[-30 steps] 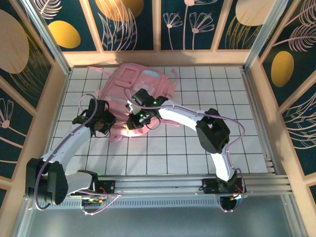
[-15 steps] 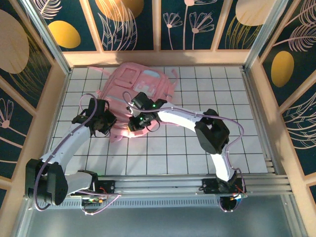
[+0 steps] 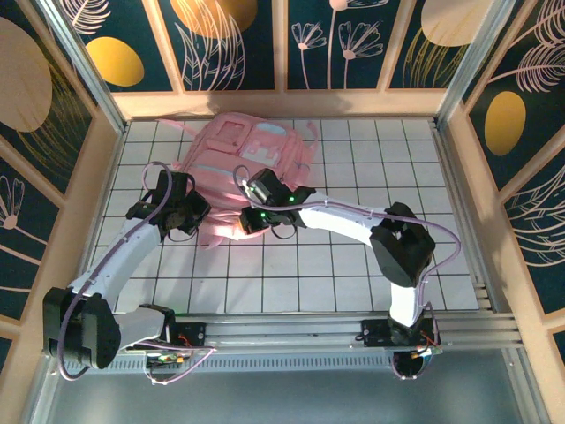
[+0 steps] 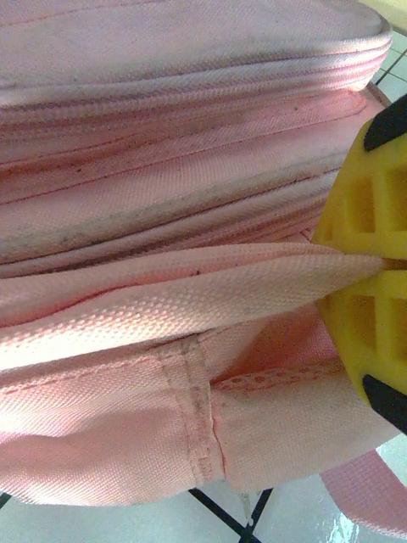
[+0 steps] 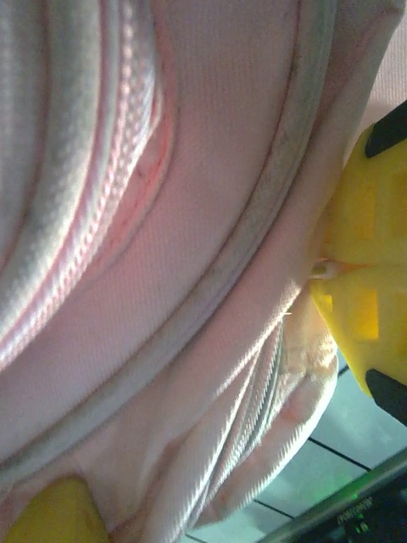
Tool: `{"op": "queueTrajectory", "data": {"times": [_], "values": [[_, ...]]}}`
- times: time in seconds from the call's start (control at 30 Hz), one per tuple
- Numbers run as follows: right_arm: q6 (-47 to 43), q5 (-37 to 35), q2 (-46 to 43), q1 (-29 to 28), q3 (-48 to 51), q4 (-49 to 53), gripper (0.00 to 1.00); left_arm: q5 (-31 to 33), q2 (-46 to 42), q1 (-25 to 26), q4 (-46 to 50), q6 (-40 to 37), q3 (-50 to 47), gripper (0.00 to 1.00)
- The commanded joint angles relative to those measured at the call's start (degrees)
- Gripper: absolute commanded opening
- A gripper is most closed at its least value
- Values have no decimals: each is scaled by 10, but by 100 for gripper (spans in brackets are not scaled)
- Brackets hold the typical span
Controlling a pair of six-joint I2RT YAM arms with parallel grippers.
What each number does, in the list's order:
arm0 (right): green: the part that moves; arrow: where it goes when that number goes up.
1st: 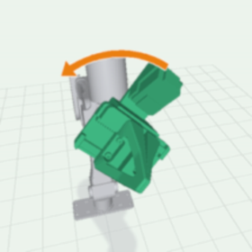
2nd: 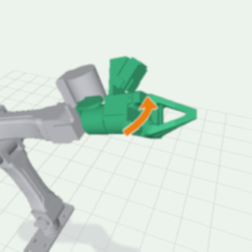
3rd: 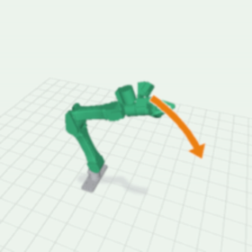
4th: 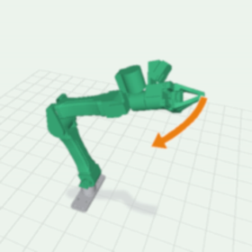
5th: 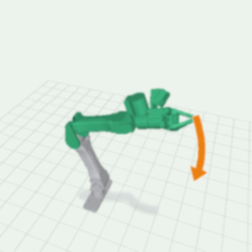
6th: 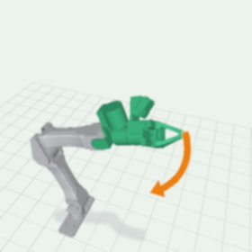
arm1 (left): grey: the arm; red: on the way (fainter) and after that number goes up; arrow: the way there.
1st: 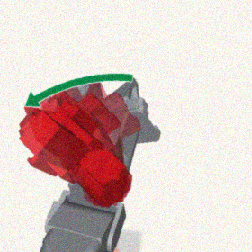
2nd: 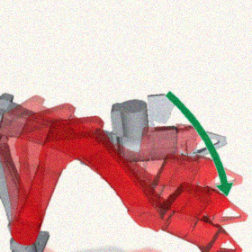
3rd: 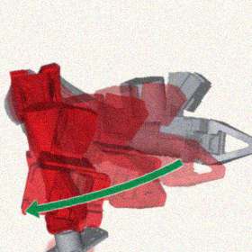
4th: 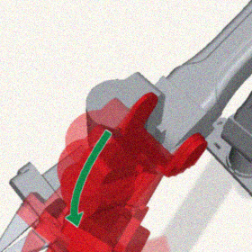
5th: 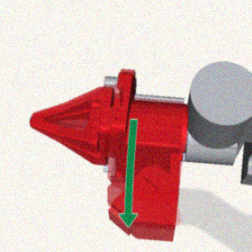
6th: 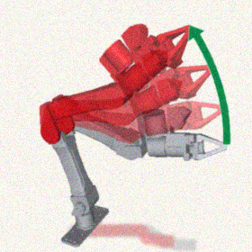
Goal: Pack the student bag
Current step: Zip the student bag at the top-center of the table.
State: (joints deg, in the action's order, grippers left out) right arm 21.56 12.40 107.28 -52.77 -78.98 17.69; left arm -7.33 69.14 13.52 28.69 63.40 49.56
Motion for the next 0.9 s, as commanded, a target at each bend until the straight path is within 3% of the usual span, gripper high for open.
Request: {"op": "queueTrajectory", "data": {"times": [0.0,0.17,0.37,0.87], "values": [[13,-169,-4,29,36,73,0,61,-26,-15,-10,-13,14,0],[19,-219,-32,33,94,33,0,66,-24,-15,-5,-13,23,0],[31,-223,-64,58,141,-11,0,65,-23,-15,-4,-13,26,0],[45,-124,-52,203,167,-86,0,42,-26,-15,-20,-23,9,0]]}}
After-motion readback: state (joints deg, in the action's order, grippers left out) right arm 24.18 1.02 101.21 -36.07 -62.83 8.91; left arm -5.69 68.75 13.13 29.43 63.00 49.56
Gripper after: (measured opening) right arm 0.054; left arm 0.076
